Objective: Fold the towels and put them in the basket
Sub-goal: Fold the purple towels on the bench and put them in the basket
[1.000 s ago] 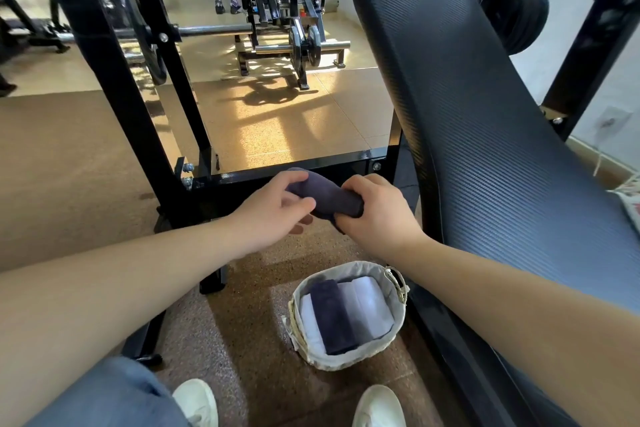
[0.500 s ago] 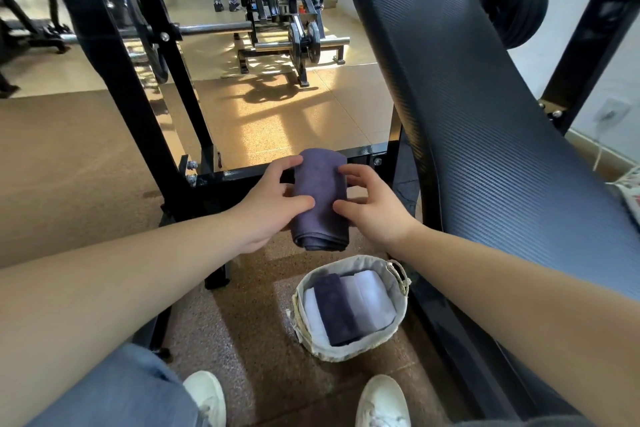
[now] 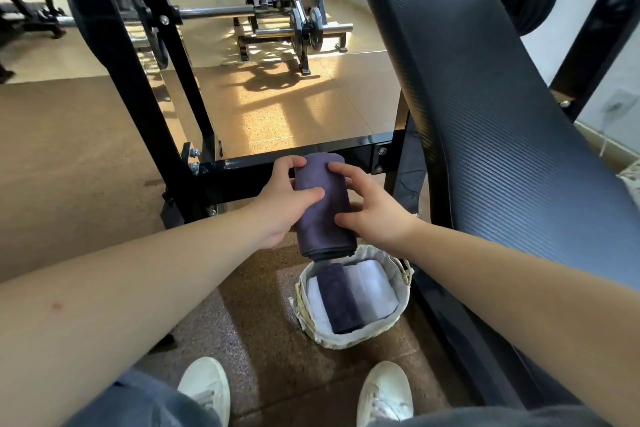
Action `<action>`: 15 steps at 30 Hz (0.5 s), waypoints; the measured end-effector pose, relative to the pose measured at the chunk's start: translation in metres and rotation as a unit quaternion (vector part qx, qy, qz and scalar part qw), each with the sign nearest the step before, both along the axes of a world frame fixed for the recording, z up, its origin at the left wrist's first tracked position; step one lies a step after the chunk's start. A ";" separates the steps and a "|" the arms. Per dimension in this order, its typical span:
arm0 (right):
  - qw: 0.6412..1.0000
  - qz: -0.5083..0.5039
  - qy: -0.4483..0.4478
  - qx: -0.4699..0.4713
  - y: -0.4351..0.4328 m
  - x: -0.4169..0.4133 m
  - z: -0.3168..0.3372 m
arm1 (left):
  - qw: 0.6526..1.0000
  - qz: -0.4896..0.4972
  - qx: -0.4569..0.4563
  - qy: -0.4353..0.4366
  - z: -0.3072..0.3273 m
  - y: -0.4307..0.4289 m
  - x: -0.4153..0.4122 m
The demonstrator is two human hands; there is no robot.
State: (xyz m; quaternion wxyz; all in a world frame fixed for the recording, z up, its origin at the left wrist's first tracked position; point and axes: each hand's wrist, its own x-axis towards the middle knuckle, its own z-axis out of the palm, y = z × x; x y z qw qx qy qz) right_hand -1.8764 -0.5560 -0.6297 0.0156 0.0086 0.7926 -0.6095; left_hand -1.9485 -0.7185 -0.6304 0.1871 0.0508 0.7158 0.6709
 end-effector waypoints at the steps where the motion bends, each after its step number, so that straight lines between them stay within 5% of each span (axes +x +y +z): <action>1: 1.000 0.000 -0.007 -0.003 0.000 0.000 -0.003 | 1.000 -0.004 0.008 -0.001 -0.005 0.001 0.002; 15: 0.992 -0.034 -0.109 0.048 -0.015 -0.014 -0.089 | 0.985 -0.004 0.079 -0.151 -0.103 0.002 0.000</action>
